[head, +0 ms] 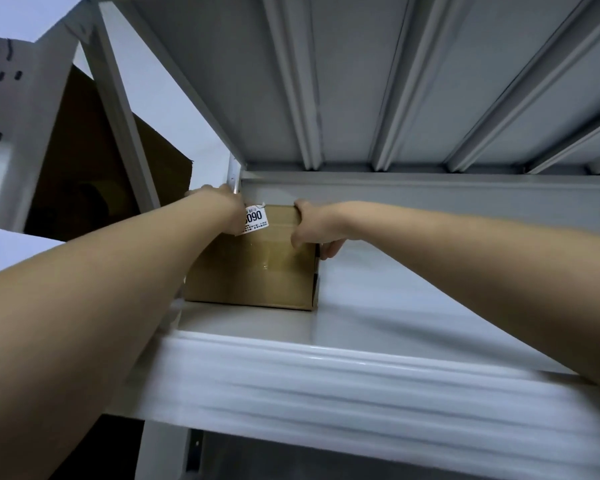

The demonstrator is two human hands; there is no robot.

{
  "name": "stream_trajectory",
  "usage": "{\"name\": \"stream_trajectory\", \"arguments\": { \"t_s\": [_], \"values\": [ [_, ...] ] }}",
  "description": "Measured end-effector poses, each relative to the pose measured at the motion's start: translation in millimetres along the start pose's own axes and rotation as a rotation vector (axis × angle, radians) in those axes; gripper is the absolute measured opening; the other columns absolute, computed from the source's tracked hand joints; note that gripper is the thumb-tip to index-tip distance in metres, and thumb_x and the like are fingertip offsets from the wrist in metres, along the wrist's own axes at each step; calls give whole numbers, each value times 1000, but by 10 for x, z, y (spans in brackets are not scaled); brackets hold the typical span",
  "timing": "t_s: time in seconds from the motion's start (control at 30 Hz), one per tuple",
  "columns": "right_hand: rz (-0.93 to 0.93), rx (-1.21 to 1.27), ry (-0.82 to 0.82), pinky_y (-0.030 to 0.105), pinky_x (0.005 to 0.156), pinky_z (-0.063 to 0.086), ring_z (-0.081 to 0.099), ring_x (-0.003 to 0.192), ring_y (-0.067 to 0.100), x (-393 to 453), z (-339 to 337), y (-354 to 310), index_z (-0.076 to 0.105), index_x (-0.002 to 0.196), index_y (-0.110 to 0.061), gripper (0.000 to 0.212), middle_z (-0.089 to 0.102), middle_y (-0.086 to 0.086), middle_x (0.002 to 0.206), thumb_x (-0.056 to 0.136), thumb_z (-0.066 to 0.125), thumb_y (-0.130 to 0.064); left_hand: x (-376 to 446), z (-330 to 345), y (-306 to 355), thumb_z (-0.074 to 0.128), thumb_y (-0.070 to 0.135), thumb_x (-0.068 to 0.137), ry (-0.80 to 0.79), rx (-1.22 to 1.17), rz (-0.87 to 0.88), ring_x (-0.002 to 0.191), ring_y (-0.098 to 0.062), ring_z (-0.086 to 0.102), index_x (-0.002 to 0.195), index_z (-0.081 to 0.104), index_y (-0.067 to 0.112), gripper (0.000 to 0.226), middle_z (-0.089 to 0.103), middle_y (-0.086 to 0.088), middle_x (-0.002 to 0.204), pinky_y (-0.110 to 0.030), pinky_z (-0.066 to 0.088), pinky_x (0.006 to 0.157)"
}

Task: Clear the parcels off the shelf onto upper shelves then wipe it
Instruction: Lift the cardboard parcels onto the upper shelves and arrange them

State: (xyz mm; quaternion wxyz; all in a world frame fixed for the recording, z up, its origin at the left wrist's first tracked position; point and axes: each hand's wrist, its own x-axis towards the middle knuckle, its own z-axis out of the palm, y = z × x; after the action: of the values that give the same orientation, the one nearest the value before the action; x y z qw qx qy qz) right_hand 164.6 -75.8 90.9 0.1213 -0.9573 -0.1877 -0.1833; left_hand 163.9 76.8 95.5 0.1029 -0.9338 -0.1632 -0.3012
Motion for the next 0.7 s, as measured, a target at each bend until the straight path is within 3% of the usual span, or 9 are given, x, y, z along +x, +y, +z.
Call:
{"name": "stream_trajectory", "arguments": {
  "t_s": [0.07,0.23,0.37,0.47,0.53,0.6,0.7],
  "values": [
    [-9,-28,-24,42,82,58,70,90,33,58,-3,-40,19,147,-15,66,55,25,117,91,54,-21,28,0,22,55,43,91,-11,-31,9,119,-31,50,146,26,15,69,45,-10,136,-39,45,97],
    [-15,-22,-60,40,84,58,66,98,37,225,68,-118,28,144,-11,57,37,18,142,93,54,-17,120,19,56,60,48,87,-66,-85,3,115,-30,52,146,23,12,79,50,-11,133,-33,43,86],
    [-37,25,-33,41,83,58,68,92,34,305,161,-94,16,147,-19,69,43,22,133,91,57,-20,168,92,31,61,47,86,-104,-42,26,117,-31,50,146,23,12,79,47,-13,135,-34,42,87],
    [-46,22,-46,40,84,58,66,96,32,318,237,-78,2,151,-26,79,47,22,129,93,55,-23,147,179,7,59,46,86,-44,27,12,120,-35,46,147,20,12,79,31,-15,140,-36,42,88],
    [-16,-96,-48,39,93,53,60,109,34,277,279,-96,-4,153,-19,74,46,23,130,98,45,-27,150,221,-3,60,46,85,-25,44,17,120,-36,45,147,20,13,80,25,-14,141,-38,42,90],
    [-11,-295,-49,36,102,42,46,126,36,167,327,-133,1,153,-8,63,46,21,126,102,35,-27,141,253,7,60,45,86,-55,30,39,121,-37,45,147,22,13,79,28,-15,142,-39,42,92],
    [-34,-556,-45,34,85,46,51,108,40,84,476,-177,4,151,-8,61,39,24,118,100,35,-21,107,266,39,62,41,85,-93,59,57,120,-35,48,148,21,11,81,37,-16,141,-37,44,90]
  ]
}}
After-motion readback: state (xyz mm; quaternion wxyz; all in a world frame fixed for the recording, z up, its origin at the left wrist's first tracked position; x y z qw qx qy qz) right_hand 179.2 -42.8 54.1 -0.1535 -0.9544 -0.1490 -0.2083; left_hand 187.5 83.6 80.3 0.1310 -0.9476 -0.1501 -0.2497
